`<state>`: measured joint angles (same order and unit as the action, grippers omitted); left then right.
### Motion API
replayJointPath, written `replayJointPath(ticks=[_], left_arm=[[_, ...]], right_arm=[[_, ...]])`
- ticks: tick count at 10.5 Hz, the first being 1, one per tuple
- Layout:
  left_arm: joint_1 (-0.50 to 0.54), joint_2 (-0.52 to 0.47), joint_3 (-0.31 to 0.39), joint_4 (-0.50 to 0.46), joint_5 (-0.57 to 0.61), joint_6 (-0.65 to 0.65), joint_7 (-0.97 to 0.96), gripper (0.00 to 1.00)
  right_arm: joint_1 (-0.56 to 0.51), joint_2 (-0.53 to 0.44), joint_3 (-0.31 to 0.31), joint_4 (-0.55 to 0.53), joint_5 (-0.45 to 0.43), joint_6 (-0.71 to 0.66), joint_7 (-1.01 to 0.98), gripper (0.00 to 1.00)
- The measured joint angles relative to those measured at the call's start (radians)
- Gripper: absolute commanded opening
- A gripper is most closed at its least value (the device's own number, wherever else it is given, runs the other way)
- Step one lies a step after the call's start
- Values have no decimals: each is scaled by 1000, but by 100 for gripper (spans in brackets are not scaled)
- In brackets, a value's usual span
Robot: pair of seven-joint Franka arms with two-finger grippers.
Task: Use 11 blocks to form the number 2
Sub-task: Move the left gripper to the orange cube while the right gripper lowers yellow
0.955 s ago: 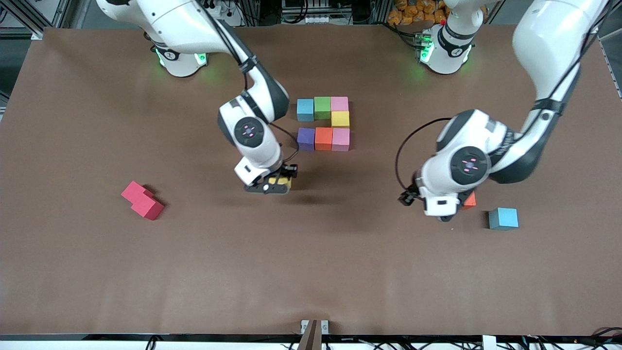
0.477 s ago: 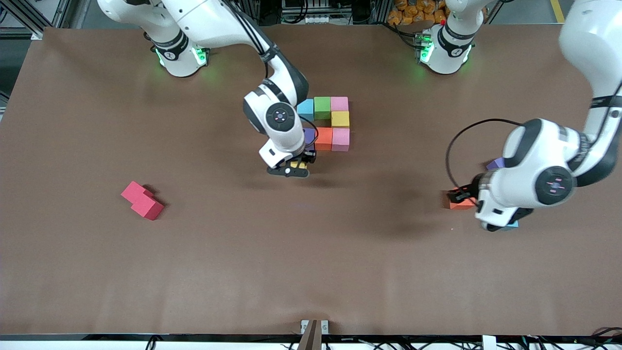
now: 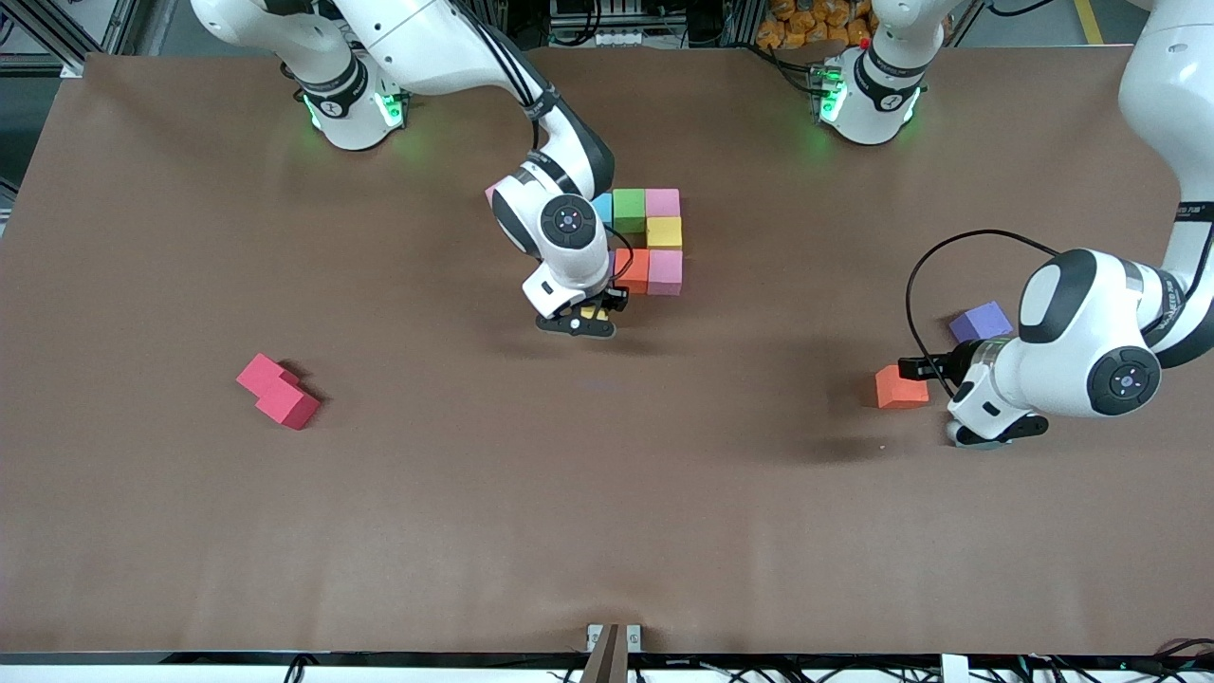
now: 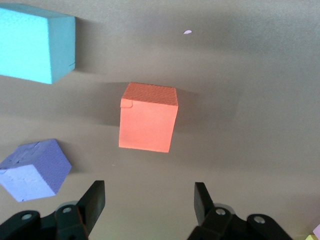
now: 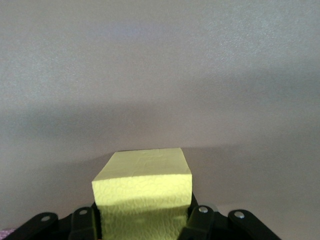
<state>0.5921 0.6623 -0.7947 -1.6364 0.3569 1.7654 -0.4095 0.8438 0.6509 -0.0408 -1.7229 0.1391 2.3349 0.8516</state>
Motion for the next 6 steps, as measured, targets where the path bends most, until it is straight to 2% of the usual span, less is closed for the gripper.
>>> replayJointPath(ticks=[6], left_arm=[[-1,80,2,-7,141,100,5,81]], right_arm=[[21,2,-1,0,-4,5,23,30]])
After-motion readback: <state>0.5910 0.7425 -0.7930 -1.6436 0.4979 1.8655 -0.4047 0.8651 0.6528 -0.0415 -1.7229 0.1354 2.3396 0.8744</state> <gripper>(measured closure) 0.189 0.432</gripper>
